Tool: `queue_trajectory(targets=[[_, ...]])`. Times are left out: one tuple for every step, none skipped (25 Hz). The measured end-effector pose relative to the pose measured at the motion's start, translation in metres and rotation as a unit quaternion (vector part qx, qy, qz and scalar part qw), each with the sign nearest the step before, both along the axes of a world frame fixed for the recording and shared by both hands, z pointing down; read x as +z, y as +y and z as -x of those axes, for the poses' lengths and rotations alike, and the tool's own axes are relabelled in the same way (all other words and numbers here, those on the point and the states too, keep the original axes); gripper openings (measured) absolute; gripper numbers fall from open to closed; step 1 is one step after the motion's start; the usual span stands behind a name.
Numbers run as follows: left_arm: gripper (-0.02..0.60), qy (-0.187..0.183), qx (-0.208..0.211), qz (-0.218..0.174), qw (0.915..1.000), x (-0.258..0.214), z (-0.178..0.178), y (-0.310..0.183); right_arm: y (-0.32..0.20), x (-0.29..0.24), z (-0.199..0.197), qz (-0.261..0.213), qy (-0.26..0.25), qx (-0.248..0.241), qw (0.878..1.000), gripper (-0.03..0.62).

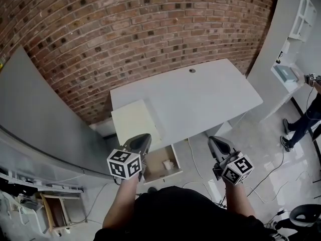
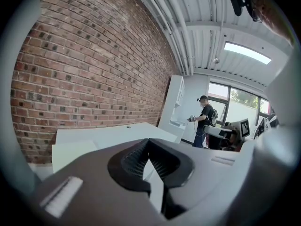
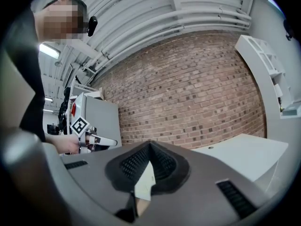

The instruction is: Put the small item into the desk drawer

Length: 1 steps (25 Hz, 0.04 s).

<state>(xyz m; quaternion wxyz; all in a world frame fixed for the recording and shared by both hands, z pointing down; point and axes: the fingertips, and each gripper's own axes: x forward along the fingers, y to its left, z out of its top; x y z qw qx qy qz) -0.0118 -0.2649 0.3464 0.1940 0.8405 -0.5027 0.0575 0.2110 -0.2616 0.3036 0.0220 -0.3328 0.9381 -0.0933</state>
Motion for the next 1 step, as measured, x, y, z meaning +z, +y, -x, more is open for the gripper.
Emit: queue_trajectory(targets=[[0.012, -0.002, 0.000, 0.000, 1.0000, -0.0002, 0.0024, 0.0001, 0.0005, -0.0020, 0.0047, 0.009, -0.004, -0.002, 1.000, 0.012]])
